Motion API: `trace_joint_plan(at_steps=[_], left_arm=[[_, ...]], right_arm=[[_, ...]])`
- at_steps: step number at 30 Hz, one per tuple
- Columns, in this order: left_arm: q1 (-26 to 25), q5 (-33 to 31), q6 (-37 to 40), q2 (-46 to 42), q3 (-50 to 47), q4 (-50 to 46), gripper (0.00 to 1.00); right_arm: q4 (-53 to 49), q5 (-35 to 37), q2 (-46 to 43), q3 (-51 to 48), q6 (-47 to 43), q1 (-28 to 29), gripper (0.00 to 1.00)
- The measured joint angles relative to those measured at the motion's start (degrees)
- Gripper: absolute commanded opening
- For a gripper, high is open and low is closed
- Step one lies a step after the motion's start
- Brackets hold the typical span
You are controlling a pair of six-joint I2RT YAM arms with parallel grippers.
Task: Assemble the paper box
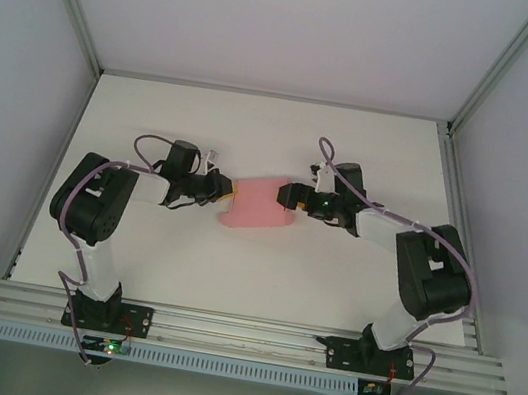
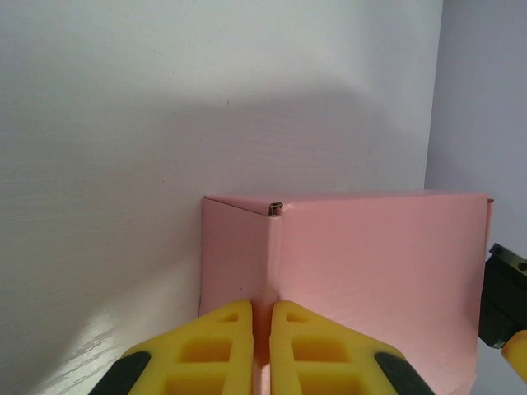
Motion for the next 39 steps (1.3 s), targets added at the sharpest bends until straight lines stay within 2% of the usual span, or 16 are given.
trace_joint_plan(at_steps=[2, 6, 8, 9, 10, 12, 13, 14, 16, 18, 23, 28, 31, 33, 37, 39], left_arm=[[0.0, 0.0, 0.2, 0.0, 0.0, 0.0, 0.10], [0.0, -0.1, 0.5, 0.0, 0.4, 0.0, 0.12], [0.0, -0.2, 0.8, 0.0, 0.5, 0.0, 0.17], [0.0, -0.3, 1.0, 0.0, 0.5, 0.0, 0.23], [0.0, -0.5, 1.3, 0.0, 0.5, 0.2, 0.36], [0.0, -1.5, 2.4, -0.5, 0.4, 0.8, 0.50], [0.0, -2.0, 3.5, -1.0, 0.4, 0.9, 0.66], [-0.2, -2.7, 5.0, -2.2, 0.4, 1.0, 0.99], [-0.8, -4.9, 9.9, -6.1, 0.4, -0.2, 1.00], [-3.1, -9.0, 18.2, -12.1, 1.4, -3.2, 1.00], [-14.6, -16.2, 44.4, -24.1, 4.9, -8.8, 1.00], [-22.6, -22.1, 64.0, -25.8, 8.6, -18.4, 1.00], [-25.4, -28.0, 72.1, -23.7, 9.3, -21.0, 0.99], [-26.8, -31.1, 75.7, -22.4, 9.3, -22.1, 0.94], [-28.2, -35.2, 80.7, -20.4, 9.3, -23.1, 0.93], [-28.4, -36.3, 82.1, -19.9, 9.3, -23.0, 0.88]], right_arm=[[1.8, -2.6, 1.7, 0.4, 1.6, 0.1, 0.79], [4.2, -5.8, 2.9, 0.4, 4.9, 0.1, 0.52], [5.1, -6.3, 2.8, 0.6, 5.7, 0.1, 0.45], [5.3, -6.3, 2.8, 0.6, 6.6, 0.0, 0.44], [5.5, -6.3, 2.8, 0.6, 7.1, 0.0, 0.44], [5.6, -6.2, 2.3, 0.6, 8.2, 0.0, 0.44], [5.6, -6.2, 1.8, 0.6, 8.8, -0.1, 0.44], [5.6, -6.2, 1.1, 0.5, 9.6, -0.2, 0.45], [5.6, -6.5, -0.2, 0.5, 11.4, -0.9, 0.44], [5.3, -7.4, -1.6, 0.5, 14.0, -2.7, 0.43], [-1.6, -7.7, -3.7, 2.0, 19.5, -7.2, 0.44], [-12.8, -11.0, -5.0, 7.1, 25.4, -10.6, 0.40], [-19.5, -12.5, -6.2, 8.6, 27.0, -12.3, 0.42], [-24.0, -12.9, -6.9, 9.7, 27.4, -12.9, 0.42], [-30.0, -13.8, -9.4, 10.5, 29.0, -13.2, 0.41], [-31.5, -14.2, -10.7, 10.5, 29.9, -13.2, 0.41]])
